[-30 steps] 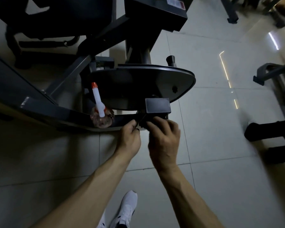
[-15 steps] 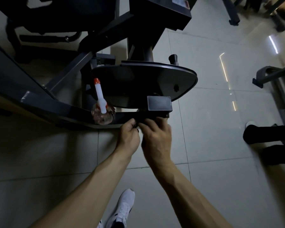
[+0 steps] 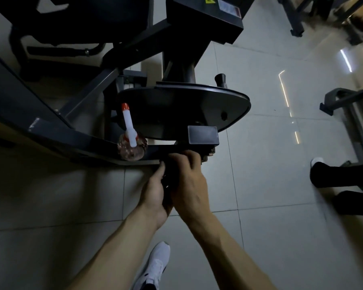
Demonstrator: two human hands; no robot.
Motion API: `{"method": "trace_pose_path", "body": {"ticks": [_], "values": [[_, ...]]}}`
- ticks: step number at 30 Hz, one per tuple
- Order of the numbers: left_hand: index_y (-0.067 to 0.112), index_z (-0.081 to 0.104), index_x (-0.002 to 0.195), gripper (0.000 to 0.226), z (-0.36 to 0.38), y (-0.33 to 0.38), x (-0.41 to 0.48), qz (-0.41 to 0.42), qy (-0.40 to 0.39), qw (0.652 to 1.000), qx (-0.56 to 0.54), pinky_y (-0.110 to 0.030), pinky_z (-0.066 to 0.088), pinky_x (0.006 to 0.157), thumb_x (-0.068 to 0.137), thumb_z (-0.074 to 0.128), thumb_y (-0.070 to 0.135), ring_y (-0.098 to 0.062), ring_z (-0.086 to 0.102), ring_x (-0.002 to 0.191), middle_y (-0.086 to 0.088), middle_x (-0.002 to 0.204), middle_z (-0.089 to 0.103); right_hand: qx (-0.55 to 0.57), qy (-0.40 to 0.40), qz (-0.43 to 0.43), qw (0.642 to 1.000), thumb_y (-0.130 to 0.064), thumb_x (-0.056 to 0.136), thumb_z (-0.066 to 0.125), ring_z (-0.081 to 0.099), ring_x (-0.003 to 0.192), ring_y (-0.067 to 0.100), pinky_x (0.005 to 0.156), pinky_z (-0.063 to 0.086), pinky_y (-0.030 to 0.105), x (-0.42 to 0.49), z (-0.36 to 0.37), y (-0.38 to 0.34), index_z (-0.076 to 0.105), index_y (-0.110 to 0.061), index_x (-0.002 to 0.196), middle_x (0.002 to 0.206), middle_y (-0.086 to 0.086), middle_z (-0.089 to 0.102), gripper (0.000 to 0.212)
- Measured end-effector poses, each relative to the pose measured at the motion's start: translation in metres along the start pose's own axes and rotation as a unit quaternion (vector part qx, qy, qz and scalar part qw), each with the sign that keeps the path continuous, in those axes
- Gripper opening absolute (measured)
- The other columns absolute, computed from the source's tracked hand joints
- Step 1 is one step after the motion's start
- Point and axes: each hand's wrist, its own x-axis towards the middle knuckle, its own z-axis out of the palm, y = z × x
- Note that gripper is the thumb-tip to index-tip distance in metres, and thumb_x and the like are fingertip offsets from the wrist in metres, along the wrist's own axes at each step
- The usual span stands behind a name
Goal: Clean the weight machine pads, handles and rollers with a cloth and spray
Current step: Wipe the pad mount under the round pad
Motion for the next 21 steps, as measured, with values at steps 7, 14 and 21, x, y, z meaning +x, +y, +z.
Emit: {"method": "trace_pose_path", "body": {"ticks": [7,14,21], "values": [[0.025,0.068,0.117,0.021,0.037,-0.017,0.008,0.147,0.202,0.954,0.165,-0.034,0.058,0.085,0.097,0.067,0.031,-0.018,0.071,0.099,0.0,0.111,0.075,0.195,0.123,0.134,0.964,0.005,0.087,0.064,0.063,0.121,0.009,0.097,0.053,0.023,-0.025,-0.058,0.018,0.058,-0.017,0.13,0.125,-0.012,0.064,0.049],[0.019,0.051,0.145,0.055,0.069,-0.017,0.037,0.113,0.294,0.94,0.135,-0.034,0.052,0.088,0.095,0.068,0.033,-0.023,0.062,0.107,0.002,0.123,0.058,0.313,0.078,0.328,0.888,-0.022,0.099,0.062,0.069,0.095,-0.002,0.084,0.056,0.023,0.016,-0.038,0.032,0.069,-0.023,0.121,0.11,-0.012,0.073,0.023],[0.019,0.065,0.126,0.038,0.054,-0.02,0.055,0.09,0.293,0.95,0.056,-0.029,0.054,0.072,0.09,0.072,0.026,-0.023,0.068,0.098,-0.005,0.114,0.07,0.337,0.095,0.331,0.876,-0.027,0.099,0.064,0.07,0.099,0.003,0.093,0.06,0.037,0.015,-0.023,0.042,0.068,-0.025,0.117,0.109,-0.012,0.073,0.019]]}}
